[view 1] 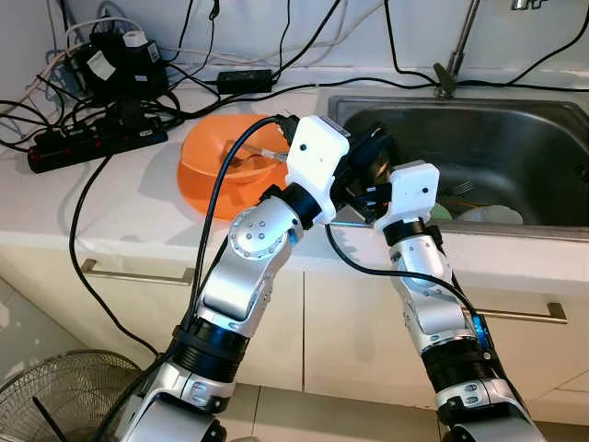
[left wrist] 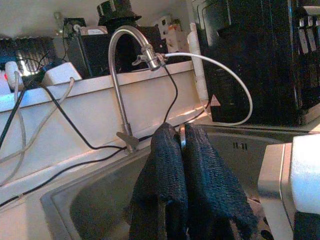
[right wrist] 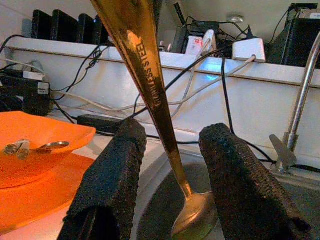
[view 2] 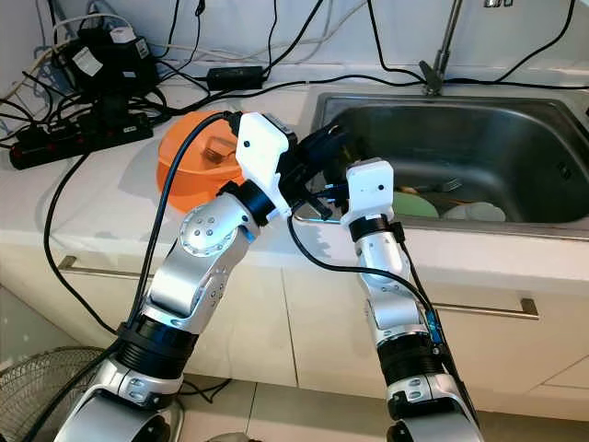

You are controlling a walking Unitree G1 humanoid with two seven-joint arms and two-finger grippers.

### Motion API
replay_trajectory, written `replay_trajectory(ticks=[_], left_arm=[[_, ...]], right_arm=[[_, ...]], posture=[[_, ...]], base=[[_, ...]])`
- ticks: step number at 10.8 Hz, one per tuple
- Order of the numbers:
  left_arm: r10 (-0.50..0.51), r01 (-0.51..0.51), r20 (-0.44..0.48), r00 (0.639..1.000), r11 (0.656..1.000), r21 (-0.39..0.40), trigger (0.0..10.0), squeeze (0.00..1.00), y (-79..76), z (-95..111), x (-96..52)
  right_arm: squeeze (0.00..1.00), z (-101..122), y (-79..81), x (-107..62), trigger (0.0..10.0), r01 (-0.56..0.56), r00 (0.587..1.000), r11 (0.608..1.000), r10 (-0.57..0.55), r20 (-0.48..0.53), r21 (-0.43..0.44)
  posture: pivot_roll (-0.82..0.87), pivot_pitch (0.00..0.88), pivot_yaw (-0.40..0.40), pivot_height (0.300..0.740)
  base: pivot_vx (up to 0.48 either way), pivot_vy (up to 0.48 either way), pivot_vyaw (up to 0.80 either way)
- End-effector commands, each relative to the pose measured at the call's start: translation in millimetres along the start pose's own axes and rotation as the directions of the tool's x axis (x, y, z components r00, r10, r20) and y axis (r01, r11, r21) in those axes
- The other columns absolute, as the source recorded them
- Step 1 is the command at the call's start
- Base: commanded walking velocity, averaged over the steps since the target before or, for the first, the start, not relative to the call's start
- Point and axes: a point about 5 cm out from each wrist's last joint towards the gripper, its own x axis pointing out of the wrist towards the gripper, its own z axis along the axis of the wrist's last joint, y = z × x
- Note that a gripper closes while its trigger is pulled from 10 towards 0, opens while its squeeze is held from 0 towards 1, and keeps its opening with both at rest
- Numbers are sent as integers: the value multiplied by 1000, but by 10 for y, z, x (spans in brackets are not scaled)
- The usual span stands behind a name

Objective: Kitchen organization

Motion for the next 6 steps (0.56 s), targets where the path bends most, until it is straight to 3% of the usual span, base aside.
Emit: replay_trajectory(ticks=[1,6], left_arm=[[-4,4,-32,999,1000,1,10000,0,3,-67,-21],[2,-2,-29,1000,1000,14,10000,0,14,-52,-27]], right_arm=[[0,52,-1,51,0,11,1000,1000,-11,16,10],[0,16,4,46,0,9,1000,1000,-9,-6,2]], posture=[[71,0,85,740],[74,0,83,740]], base=[[0,0,0],[0,0,0]])
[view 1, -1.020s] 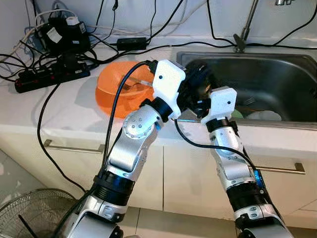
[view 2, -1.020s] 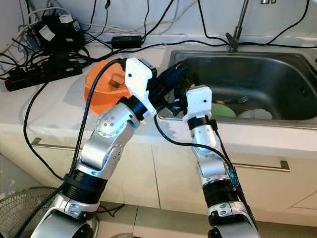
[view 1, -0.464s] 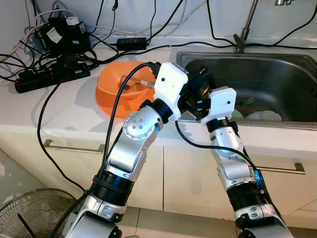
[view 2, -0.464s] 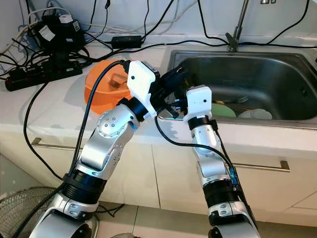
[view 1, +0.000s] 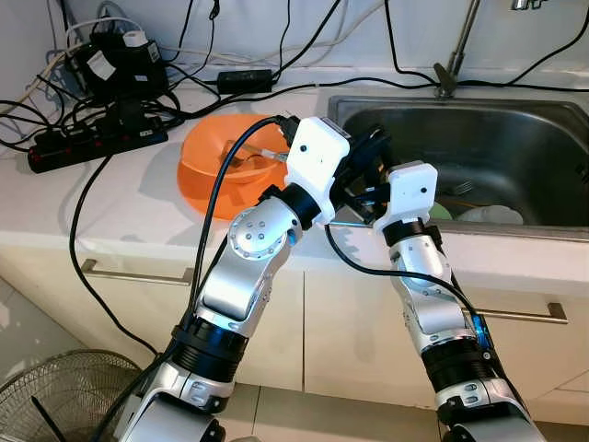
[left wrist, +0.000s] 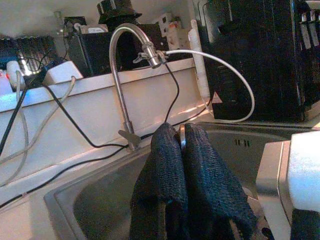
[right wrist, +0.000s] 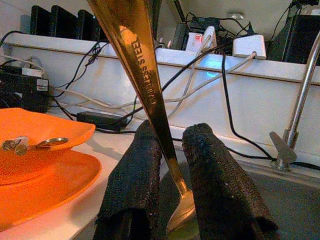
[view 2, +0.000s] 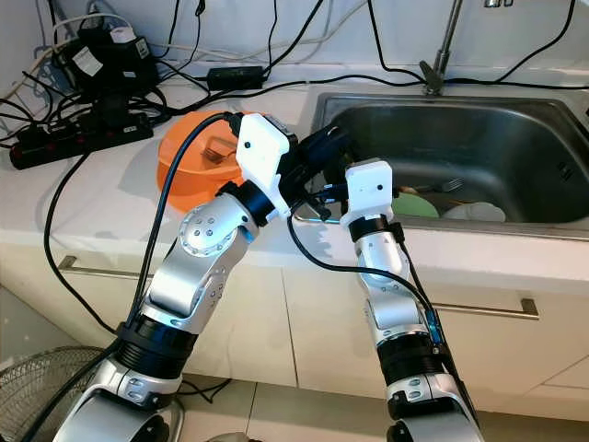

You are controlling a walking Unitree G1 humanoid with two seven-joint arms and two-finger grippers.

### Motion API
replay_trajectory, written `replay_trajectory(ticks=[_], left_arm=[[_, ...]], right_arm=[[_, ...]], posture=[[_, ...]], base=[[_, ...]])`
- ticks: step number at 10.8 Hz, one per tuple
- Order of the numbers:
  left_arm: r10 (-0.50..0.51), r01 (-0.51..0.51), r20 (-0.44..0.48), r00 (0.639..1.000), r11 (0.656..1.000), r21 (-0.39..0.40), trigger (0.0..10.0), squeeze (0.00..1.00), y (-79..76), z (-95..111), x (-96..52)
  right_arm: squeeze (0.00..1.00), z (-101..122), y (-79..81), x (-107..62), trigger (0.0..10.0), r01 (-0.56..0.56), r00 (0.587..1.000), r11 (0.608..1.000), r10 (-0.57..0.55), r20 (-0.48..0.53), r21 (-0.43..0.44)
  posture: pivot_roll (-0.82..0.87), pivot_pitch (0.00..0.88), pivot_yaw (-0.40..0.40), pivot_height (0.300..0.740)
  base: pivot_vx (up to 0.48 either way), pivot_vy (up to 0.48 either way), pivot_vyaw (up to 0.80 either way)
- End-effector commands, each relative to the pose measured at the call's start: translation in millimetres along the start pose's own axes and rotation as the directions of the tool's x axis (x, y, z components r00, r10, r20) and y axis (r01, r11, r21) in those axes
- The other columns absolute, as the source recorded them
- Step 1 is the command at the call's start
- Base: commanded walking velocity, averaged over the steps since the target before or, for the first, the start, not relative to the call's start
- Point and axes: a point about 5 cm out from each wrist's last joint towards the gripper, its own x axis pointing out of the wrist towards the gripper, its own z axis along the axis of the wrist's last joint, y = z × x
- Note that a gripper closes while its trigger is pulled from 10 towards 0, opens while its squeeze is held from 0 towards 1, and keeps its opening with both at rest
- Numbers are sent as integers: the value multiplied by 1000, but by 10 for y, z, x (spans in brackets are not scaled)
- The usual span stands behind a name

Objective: Kitchen organization

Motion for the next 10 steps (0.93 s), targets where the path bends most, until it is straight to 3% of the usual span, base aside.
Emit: replay_trajectory(ticks=[1,2,10], left_arm=[[0,0,-21,1000,1000,0,10000,0,6,-46,-22],[3,-4,-25,1000,1000,-12,10000,1000,8,-51,-20],[48,-48,-18,999,999,5,10000,1000,82,-38,-43]], right_arm=[[0,32,3,44,0,7,1000,1000,-7,8,6],[0,21,-7,43,0,14,1000,1000,-14,0,2],[0,1,-70,68,0,40,999,999,-41,-13,-13]], posture=[[74,0,83,740],[74,0,84,740],[77,0,78,740]], base=[[0,0,0],[0,0,0],[0,0,0]])
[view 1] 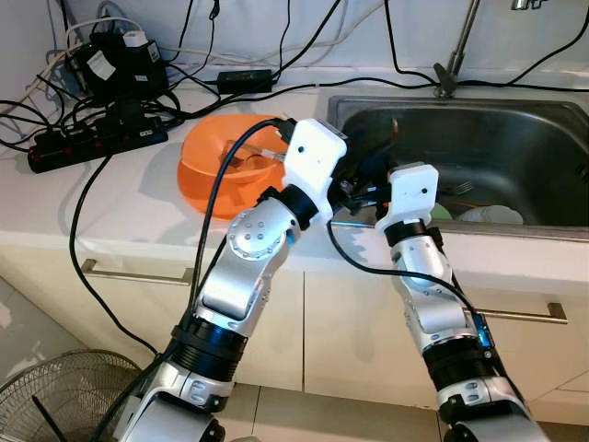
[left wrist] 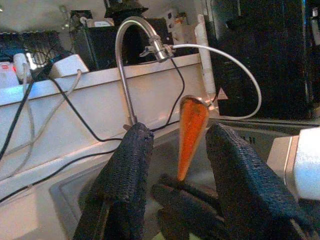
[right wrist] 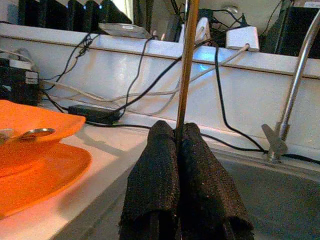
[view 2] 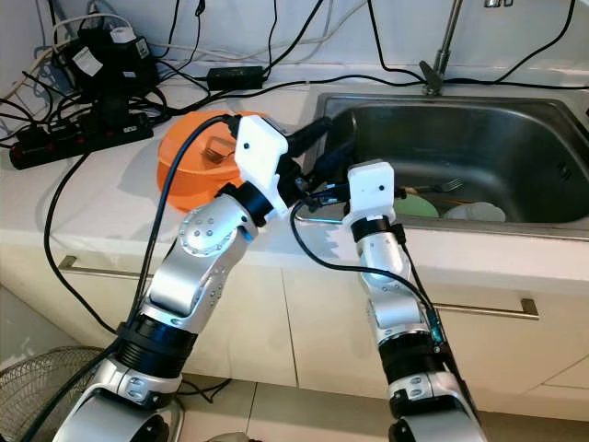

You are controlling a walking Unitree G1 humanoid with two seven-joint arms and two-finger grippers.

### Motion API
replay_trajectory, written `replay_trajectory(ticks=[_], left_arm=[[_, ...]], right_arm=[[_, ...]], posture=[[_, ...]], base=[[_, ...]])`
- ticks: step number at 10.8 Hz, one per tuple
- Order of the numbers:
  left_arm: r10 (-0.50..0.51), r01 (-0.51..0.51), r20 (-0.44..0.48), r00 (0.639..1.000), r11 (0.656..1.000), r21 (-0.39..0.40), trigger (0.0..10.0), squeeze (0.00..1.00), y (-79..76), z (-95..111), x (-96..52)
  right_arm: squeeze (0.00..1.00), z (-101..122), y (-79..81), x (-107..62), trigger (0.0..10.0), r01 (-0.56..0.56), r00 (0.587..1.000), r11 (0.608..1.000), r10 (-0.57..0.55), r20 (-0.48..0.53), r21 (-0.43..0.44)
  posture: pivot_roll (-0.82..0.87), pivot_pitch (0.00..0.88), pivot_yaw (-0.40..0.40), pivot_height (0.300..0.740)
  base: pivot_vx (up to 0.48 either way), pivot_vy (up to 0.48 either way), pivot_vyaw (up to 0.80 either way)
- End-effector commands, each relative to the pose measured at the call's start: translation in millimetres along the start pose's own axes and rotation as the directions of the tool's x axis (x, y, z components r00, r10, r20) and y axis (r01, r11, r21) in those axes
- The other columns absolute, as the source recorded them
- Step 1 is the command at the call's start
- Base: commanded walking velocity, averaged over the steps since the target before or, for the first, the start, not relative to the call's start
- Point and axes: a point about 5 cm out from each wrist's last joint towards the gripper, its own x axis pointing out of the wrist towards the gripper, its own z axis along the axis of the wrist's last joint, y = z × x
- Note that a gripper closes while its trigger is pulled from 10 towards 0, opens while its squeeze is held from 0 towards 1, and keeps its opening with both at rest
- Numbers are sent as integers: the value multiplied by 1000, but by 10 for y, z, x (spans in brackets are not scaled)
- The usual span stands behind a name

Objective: Kitchen organization

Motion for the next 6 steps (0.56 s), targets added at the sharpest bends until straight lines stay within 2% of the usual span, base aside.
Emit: replay_trajectory(ticks=[1,2,3,5,6], left_arm=[[27,-27,1,1000,1000,11,10000,1000,48,13,-35],[37,-37,1,999,999,19,10000,1000,70,26,-63],[44,-43,-14,999,999,31,10000,0,111,17,-118],[71,-68,-58,996,997,40,10000,0,223,-28,-242],[103,-97,-113,988,993,62,10000,0,330,-107,-387]], right_arm=[[0,53,-31,69,0,13,1000,1000,-13,15,-5],[0,57,-79,87,0,27,1000,999,-27,16,-19],[0,56,-170,115,0,56,998,998,-56,14,-41],[0,31,-318,152,0,112,994,991,-113,-9,-70],[0,-20,-428,162,10000,166,984,980,-172,-44,-109]], posture=[[78,0,77,740],[80,0,76,740],[82,0,74,740],[83,0,73,740],[88,0,73,740]], base=[[0,0,0],[0,0,0],[0,0,0],[0,0,0],[0,0,0]])
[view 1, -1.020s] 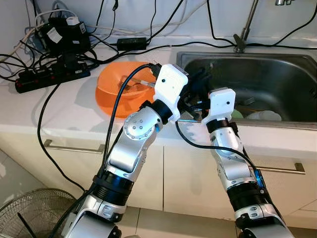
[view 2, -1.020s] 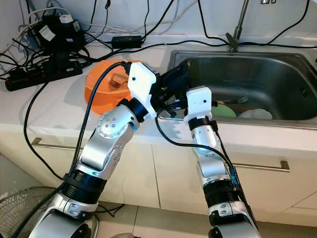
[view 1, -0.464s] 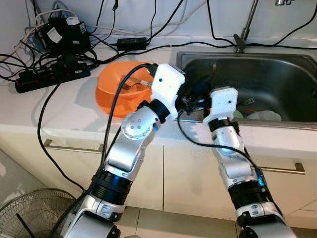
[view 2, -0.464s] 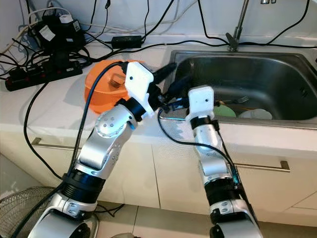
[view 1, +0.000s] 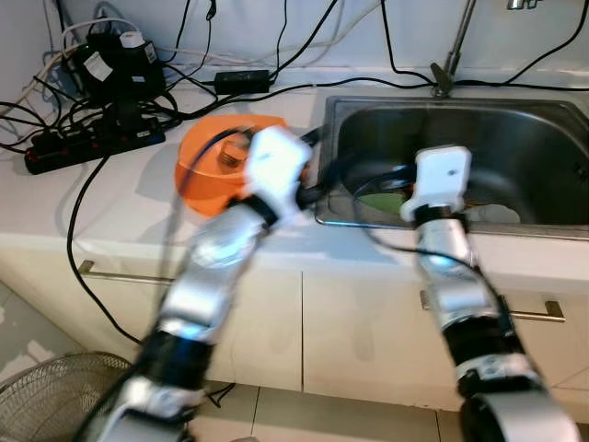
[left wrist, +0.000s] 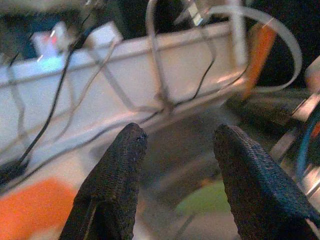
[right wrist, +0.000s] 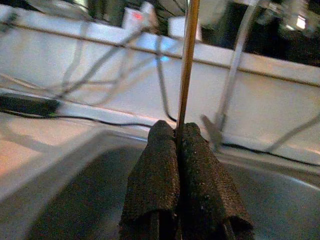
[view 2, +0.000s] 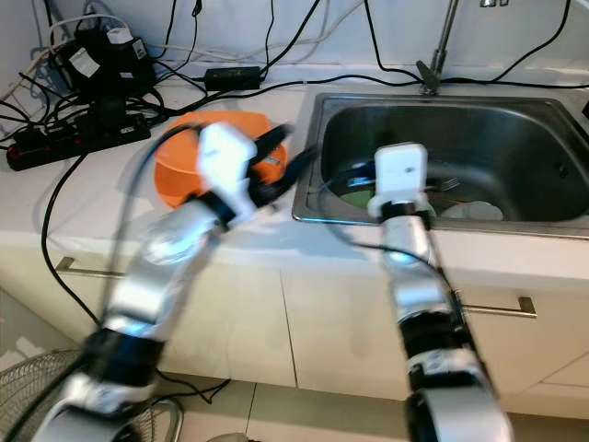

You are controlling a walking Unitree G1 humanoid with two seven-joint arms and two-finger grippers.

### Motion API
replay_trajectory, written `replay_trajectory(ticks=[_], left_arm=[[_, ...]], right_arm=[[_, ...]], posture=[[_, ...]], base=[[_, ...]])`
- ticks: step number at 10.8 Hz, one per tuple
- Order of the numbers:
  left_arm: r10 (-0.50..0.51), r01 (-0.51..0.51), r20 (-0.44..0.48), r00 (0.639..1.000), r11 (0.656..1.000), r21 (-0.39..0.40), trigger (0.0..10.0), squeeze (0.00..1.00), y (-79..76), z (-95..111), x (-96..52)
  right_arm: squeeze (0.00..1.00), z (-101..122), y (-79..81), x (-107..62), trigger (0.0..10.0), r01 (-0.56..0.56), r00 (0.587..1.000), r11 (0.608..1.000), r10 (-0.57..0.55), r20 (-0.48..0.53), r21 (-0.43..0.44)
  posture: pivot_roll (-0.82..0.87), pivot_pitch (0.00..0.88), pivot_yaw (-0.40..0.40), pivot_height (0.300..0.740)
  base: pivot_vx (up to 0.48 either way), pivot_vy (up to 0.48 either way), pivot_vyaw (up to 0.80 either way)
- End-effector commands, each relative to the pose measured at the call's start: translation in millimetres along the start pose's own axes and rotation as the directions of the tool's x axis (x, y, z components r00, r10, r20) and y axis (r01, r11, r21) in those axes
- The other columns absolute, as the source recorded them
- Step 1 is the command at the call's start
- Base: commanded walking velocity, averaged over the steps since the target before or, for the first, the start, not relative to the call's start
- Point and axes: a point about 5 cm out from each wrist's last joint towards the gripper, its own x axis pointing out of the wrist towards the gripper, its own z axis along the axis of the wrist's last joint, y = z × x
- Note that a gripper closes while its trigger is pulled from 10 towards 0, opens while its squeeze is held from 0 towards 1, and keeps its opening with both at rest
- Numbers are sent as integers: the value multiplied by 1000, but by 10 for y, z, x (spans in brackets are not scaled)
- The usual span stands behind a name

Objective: Kitchen organization

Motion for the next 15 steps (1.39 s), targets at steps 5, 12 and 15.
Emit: replay_trajectory(ticks=[5,12,15], left_arm=[[-109,101,-176,978,993,-56,10000,0,-161,-346,-270],[-128,96,-252,959,986,-134,10000,0,-311,-653,-299],[-145,108,-260,955,982,-153,10000,0,-381,-700,-302]], right_arm=[[0,-77,-13,61,10000,20,999,999,-21,-34,-35],[0,-258,57,8,10000,-1,994,1000,-1,-112,-19],[0,-258,39,47,10000,-8,992,1000,6,-123,-18]], posture=[[93,0,74,740],[90,0,76,740],[87,0,75,740]], base=[[0,0,0],[0,0,0],[0,0,0]])
